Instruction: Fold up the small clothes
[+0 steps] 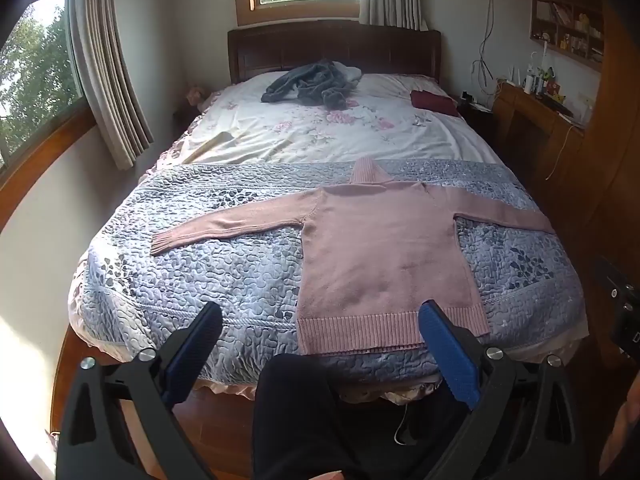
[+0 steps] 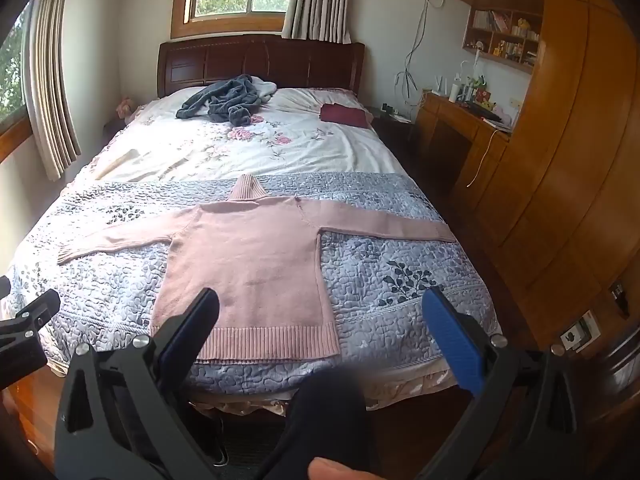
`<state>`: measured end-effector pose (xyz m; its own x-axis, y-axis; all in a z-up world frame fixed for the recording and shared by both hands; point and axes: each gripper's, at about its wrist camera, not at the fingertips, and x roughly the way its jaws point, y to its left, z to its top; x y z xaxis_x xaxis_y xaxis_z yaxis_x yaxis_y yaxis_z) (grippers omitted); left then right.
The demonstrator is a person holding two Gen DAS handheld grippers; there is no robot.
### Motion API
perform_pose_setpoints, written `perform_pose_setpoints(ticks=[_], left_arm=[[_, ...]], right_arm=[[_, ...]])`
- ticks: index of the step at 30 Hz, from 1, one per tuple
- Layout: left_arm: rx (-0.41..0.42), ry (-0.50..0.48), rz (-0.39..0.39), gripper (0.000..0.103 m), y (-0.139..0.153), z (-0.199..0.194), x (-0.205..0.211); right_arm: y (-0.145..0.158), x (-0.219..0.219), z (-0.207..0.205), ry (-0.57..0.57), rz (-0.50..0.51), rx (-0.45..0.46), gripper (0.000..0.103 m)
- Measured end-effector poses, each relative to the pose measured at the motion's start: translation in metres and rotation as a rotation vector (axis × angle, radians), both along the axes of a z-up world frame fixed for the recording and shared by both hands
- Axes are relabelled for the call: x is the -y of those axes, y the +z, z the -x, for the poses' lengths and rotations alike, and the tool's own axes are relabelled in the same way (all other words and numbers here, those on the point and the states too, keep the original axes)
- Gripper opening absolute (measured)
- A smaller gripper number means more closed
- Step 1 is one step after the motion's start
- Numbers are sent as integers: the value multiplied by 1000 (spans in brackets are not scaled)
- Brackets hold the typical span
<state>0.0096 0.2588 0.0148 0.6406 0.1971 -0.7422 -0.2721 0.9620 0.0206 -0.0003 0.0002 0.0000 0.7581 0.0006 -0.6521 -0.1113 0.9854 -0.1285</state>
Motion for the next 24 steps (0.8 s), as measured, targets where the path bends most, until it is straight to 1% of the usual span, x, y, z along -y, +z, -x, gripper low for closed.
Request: perform_pose_setpoints(ticks=[8,9,10,16,18,24], left_arm=[[3,0,0,99,3,0,1],[4,-1,1,99,2,2,0],[4,0,-4,99,5,-4,3],[3,2,-5,99,8,-9,0],[8,1,-4,99,5,0,1],[10,1,-5,99,5,0,2]], right_arm=[[-2,-6,-3,2,8,-9,100],[-1,-2,-2,-1,-8,-6,100],[-2,-2,-2,-1,-10,-7,100],[-4,-4,-4,3,-9,-7,100],[-5,-2,-4,3,-11,-6,100],[-2,0,-2,1,-14,-2,100]])
